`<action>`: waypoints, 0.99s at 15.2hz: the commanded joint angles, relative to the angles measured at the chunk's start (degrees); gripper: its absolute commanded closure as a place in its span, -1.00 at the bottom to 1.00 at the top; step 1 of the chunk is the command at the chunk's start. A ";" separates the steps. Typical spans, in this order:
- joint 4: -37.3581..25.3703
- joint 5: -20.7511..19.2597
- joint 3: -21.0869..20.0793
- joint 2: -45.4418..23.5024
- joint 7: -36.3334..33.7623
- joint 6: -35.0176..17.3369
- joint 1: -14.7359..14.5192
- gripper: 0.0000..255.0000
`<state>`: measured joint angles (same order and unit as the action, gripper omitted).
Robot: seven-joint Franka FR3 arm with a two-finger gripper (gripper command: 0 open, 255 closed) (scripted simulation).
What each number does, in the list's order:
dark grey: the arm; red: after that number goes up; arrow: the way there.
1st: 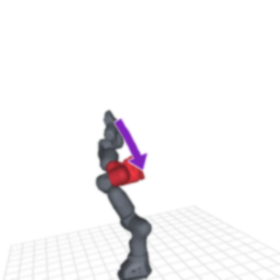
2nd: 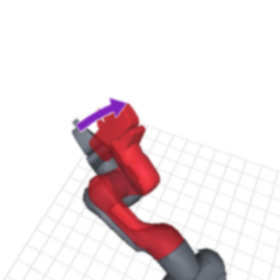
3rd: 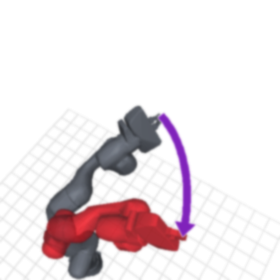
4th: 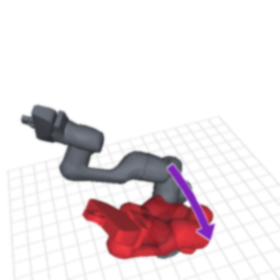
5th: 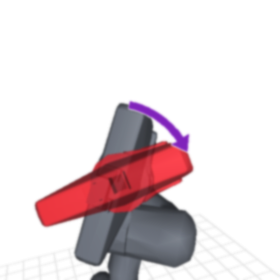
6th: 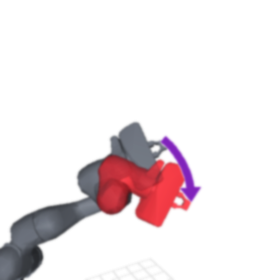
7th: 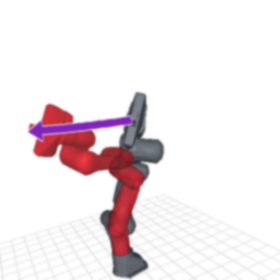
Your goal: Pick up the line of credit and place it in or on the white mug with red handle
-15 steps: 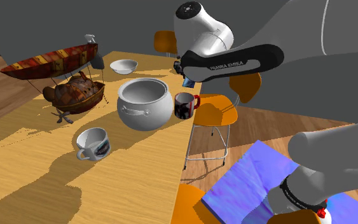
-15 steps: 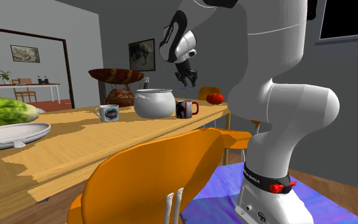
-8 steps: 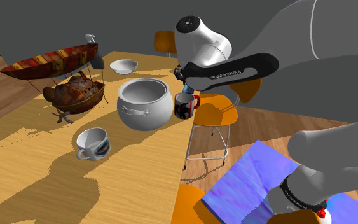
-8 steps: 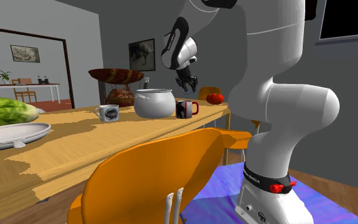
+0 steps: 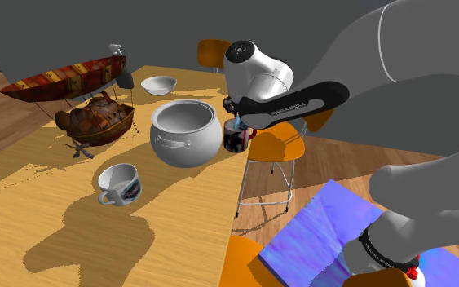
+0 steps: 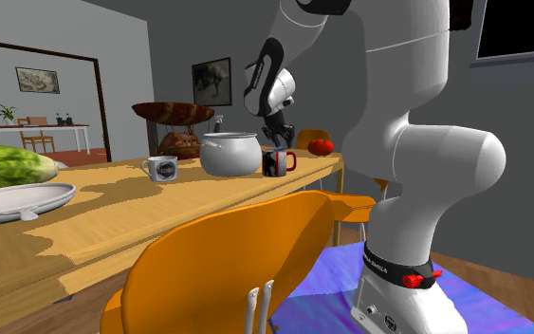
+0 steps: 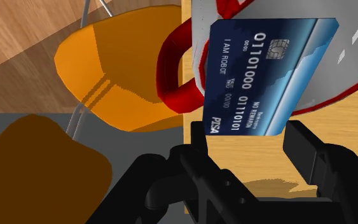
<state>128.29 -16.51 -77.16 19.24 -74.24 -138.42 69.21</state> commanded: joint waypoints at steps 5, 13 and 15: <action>0.36 -0.34 -0.94 -0.12 -0.51 -0.61 0.84 1.00; 0.37 -0.34 -0.94 -0.12 -0.51 -0.61 0.83 -1.00; 0.10 1.02 2.24 0.81 0.41 0.97 -2.86 -1.00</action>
<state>128.48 -16.17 -76.48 19.59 -74.29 -138.21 68.19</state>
